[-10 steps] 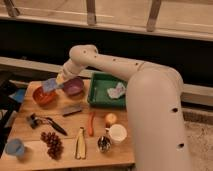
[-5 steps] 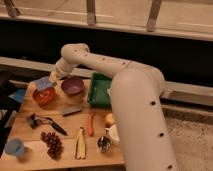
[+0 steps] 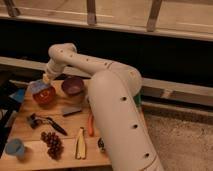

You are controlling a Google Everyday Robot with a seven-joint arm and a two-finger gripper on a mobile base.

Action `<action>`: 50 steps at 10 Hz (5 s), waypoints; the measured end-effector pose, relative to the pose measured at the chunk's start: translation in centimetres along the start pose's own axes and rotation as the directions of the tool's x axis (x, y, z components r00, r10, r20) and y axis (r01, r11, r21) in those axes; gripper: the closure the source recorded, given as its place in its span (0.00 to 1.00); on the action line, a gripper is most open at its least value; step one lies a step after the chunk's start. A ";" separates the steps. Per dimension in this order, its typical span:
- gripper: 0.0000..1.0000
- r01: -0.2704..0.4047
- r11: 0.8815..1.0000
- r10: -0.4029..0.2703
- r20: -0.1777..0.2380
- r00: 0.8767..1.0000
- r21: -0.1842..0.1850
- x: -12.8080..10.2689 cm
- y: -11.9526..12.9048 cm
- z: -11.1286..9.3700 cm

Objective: Wipe red bowl with sponge

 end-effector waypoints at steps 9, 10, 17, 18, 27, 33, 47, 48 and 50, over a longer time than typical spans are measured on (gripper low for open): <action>1.00 -0.023 1.000 0.024 -0.056 0.998 0.013 0.7 1.0 2.2; 1.00 -0.032 0.999 0.034 -0.078 0.996 0.030 1.0 1.0 2.6; 1.00 -0.055 0.994 0.071 -0.182 0.981 0.096 3.1 0.3 4.8; 1.00 -0.058 0.992 0.079 -0.188 0.979 0.113 3.2 -0.4 4.7; 1.00 -0.017 0.989 0.034 -0.119 0.992 0.144 -0.5 -0.8 3.3; 1.00 0.006 0.995 0.013 -0.185 0.983 0.102 2.3 0.3 2.7; 1.00 -0.004 0.996 0.023 -0.217 0.976 0.085 4.7 -2.0 1.8; 1.00 -0.008 0.995 0.027 -0.201 0.979 0.097 3.7 -2.7 2.1; 1.00 -0.003 0.995 0.019 -0.168 0.986 0.101 1.4 -2.7 3.2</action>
